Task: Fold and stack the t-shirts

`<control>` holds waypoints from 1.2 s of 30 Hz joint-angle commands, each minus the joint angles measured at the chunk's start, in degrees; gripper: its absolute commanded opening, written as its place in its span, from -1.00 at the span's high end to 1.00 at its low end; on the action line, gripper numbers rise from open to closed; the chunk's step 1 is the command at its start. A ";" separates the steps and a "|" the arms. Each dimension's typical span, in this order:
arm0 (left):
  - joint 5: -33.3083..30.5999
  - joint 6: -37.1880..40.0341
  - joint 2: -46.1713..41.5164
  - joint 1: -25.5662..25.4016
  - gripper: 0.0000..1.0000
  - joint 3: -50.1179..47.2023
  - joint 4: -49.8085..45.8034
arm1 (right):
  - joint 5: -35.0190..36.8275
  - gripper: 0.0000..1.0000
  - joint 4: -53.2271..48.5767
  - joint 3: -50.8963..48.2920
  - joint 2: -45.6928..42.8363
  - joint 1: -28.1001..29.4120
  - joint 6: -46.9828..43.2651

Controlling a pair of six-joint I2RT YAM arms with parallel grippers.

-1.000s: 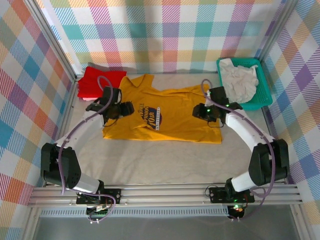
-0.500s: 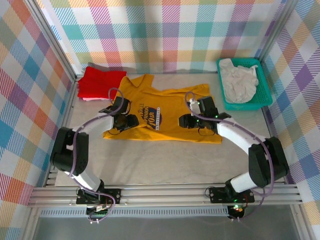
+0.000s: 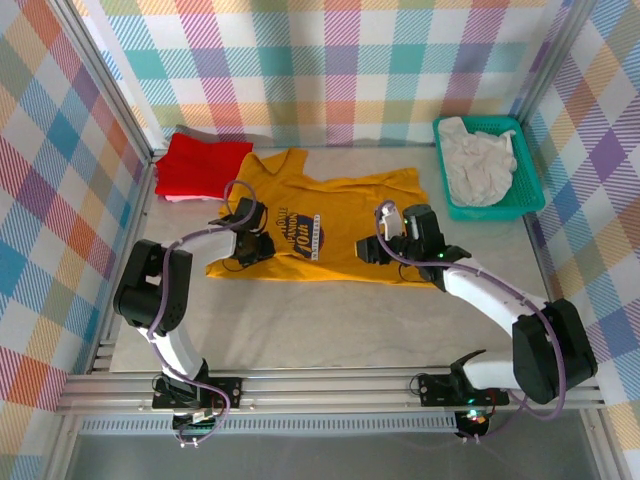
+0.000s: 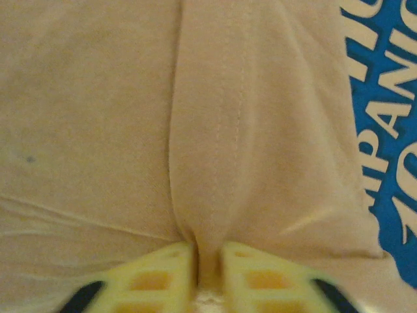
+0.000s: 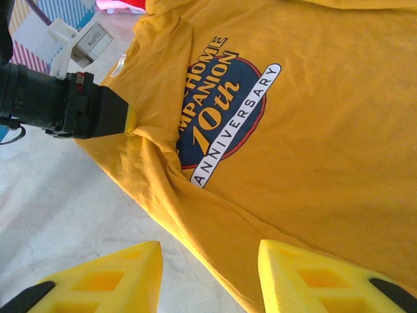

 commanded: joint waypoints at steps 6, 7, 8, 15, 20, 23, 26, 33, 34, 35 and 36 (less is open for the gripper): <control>-4.02 0.81 -2.07 -2.37 0.95 4.80 -4.48 | -0.90 0.11 3.31 -0.82 0.01 0.23 -0.57; -4.10 0.81 -2.22 -2.54 0.95 5.29 -4.83 | -0.82 0.11 3.31 -0.95 0.10 0.24 -0.48; -4.01 0.87 -2.33 -2.63 0.95 5.85 -5.13 | -0.81 0.11 3.40 -0.99 0.26 0.19 -0.42; -5.69 3.47 1.48 -3.69 0.98 13.14 -7.18 | -0.64 0.09 4.06 -1.12 0.96 0.24 0.00; -7.09 5.65 8.68 -3.95 0.97 22.48 -8.49 | -0.55 0.08 3.82 -0.88 1.59 0.24 0.39; -6.86 6.88 13.24 -4.11 0.84 28.49 -8.95 | -0.38 0.07 3.80 -0.79 1.42 0.24 0.77; -6.43 8.56 17.41 -5.04 0.52 35.28 -10.36 | 0.24 0.07 2.79 -0.31 1.54 0.24 0.77; -5.28 11.92 18.19 -9.05 0.43 44.99 -11.12 | 0.68 0.06 2.48 0.19 1.05 0.24 1.28; -5.87 11.98 17.32 -9.55 0.43 44.93 -11.14 | 0.69 0.06 2.45 0.44 1.19 0.24 1.28; -6.10 11.37 16.45 -9.66 0.37 44.25 -10.92 | 0.81 0.05 2.35 0.66 1.28 0.24 1.35; -6.00 10.21 15.24 -9.25 0.29 42.61 -10.29 | 0.86 0.05 2.30 0.76 1.33 0.24 1.32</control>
